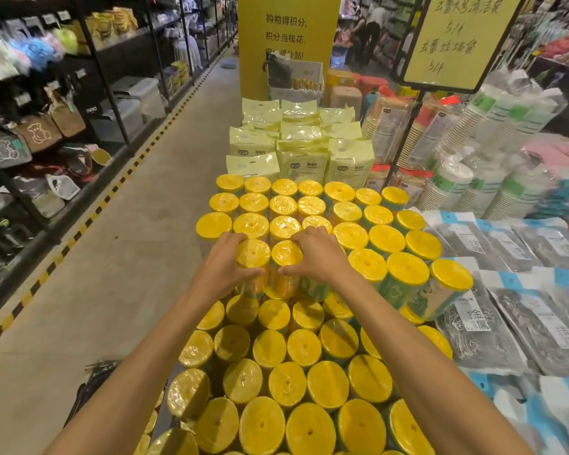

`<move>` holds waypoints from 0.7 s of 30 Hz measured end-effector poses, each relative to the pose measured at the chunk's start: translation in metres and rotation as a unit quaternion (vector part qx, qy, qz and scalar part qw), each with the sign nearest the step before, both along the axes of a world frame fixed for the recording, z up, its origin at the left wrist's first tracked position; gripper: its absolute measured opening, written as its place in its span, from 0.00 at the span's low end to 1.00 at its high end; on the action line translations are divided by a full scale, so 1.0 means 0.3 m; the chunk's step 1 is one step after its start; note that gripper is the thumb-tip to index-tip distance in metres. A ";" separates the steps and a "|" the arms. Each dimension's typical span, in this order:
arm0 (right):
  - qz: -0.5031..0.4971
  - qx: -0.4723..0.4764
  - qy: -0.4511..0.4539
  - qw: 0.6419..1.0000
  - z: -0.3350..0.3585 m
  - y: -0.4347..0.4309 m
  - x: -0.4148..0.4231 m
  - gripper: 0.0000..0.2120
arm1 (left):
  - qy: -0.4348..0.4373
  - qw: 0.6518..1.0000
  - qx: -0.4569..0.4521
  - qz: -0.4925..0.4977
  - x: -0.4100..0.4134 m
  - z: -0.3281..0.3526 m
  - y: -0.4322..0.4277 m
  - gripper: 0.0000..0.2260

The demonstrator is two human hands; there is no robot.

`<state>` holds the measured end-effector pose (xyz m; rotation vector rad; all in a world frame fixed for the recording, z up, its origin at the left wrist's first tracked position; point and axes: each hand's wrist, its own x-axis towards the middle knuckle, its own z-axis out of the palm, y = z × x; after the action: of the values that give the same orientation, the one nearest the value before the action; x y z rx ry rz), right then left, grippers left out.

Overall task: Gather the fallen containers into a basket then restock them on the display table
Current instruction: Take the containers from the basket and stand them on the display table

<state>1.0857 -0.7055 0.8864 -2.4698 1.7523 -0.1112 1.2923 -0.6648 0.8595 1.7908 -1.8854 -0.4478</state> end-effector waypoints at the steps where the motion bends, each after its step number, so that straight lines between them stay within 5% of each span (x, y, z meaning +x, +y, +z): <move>1: -0.002 0.001 0.001 1.000 0.001 0.003 0.003 0.39 | -0.001 1.000 0.004 0.009 -0.005 0.003 0.004 0.39; 9: -0.005 0.013 -0.003 1.000 0.043 0.062 -0.011 0.31 | -0.063 0.997 0.024 0.029 -0.027 0.043 0.046 0.35; 21: -0.006 0.030 0.088 0.996 0.179 0.304 -0.042 0.34 | -0.264 0.964 0.025 -0.006 0.013 0.209 0.281 0.18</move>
<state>1.0732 -0.6143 0.9403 -2.4927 1.8079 0.1599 1.2961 -0.5806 0.9222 2.0818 -2.2458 -0.0120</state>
